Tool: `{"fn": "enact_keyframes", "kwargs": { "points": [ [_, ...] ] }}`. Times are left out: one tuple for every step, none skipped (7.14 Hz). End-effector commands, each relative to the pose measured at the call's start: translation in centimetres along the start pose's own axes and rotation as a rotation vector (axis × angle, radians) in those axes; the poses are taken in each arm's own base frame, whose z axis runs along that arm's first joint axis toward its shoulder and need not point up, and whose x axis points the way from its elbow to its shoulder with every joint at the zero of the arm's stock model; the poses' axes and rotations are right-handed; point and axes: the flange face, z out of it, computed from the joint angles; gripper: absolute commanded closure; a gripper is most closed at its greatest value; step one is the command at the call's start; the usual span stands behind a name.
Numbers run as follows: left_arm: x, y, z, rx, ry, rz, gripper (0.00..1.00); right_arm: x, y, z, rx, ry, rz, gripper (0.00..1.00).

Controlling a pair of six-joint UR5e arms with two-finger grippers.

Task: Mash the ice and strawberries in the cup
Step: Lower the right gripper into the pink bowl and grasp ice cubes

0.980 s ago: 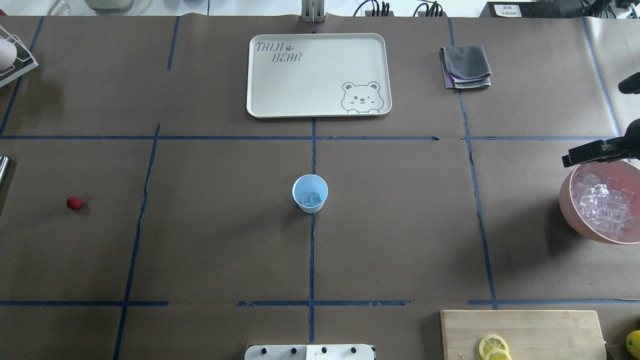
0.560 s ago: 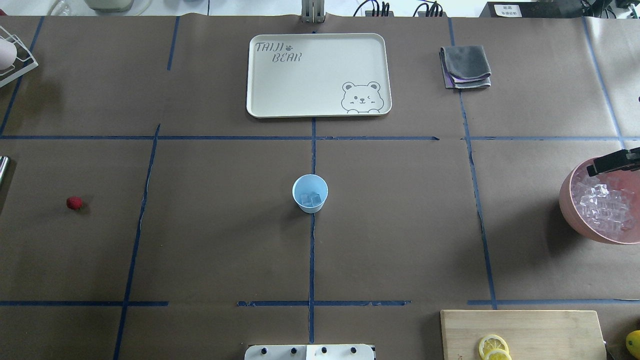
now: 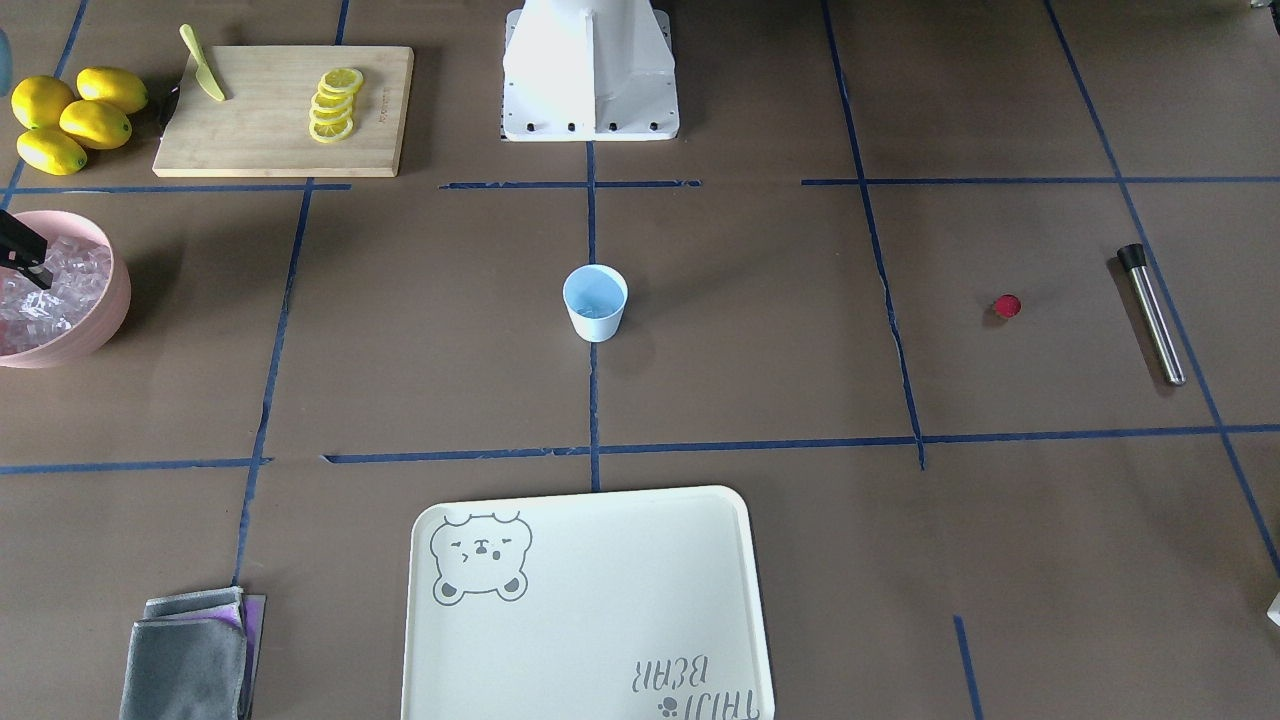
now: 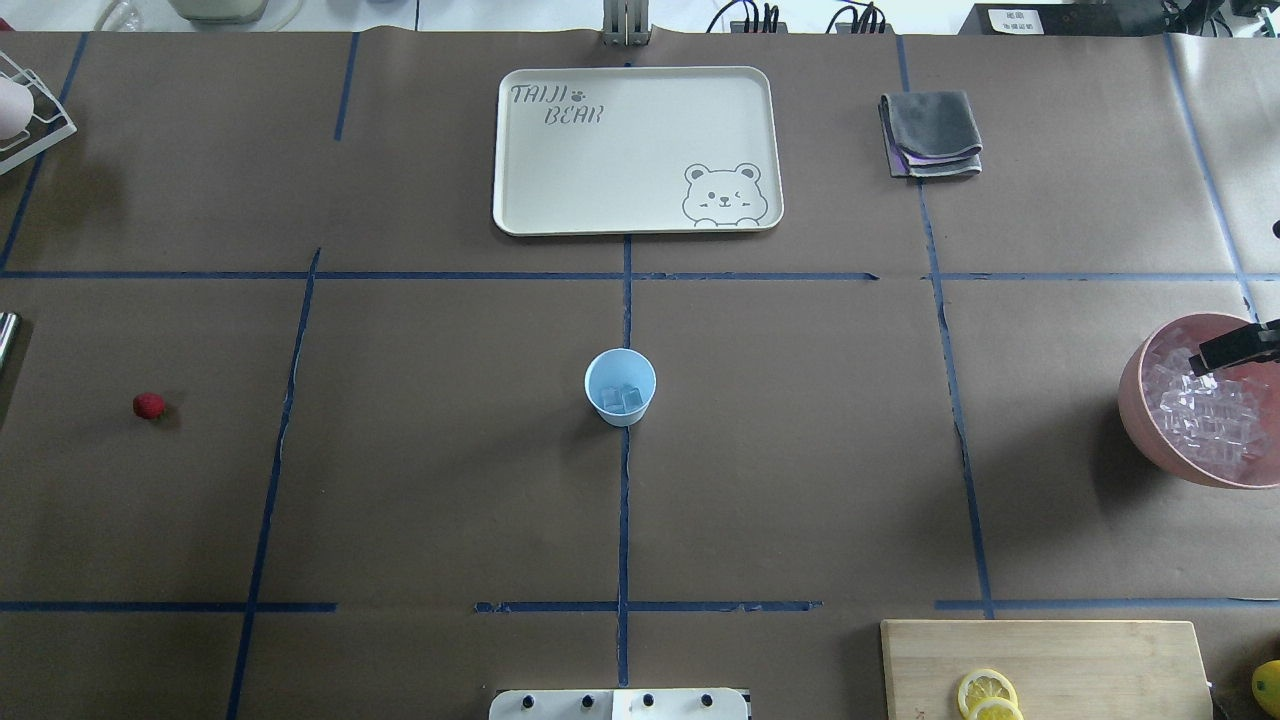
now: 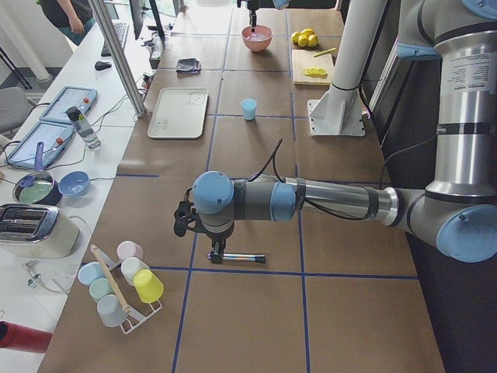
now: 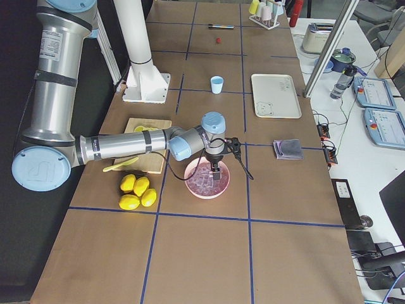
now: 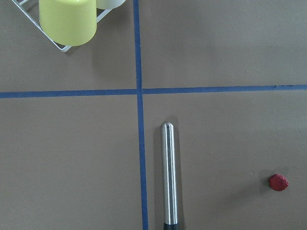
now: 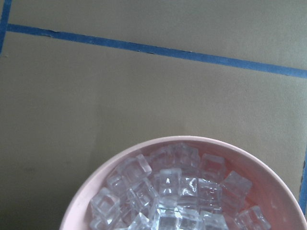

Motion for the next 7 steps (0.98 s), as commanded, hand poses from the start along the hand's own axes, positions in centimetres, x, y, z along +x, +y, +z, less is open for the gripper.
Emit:
{"fn": "enact_keyframes", "kwargs": {
  "points": [
    [0.0, 0.0, 0.0, 0.000, 0.000, 0.000, 0.00, 0.7, 0.1, 1.1, -0.020, 0.006, -0.035, 0.13],
    [0.0, 0.0, 0.0, 0.000, 0.000, 0.000, 0.00, 0.9, 0.1, 1.4, -0.026, 0.008, -0.043, 0.21],
    [0.0, 0.0, 0.0, 0.000, 0.000, 0.000, 0.00, 0.5, 0.1, 1.4, -0.032, -0.006, -0.048, 0.24],
    [0.0, 0.0, 0.0, 0.000, 0.000, 0.002, 0.00, 0.2, 0.2, 1.5, -0.041, -0.023, -0.052, 0.26],
    [0.0, 0.0, 0.0, 0.000, 0.000, 0.002, 0.00, -0.4, 0.3, 2.1, -0.051, -0.025, -0.067, 0.27],
    [0.0, 0.0, 0.0, 0.000, 0.000, 0.002, 0.00, -0.7, 0.3, 2.3, -0.054, -0.025, -0.073, 0.28],
    [0.0, 0.0, 0.0, 0.000, 0.000, 0.002, 0.00, -1.1, 0.1, 2.4, -0.055, -0.027, -0.081, 0.29]
  ]
}}
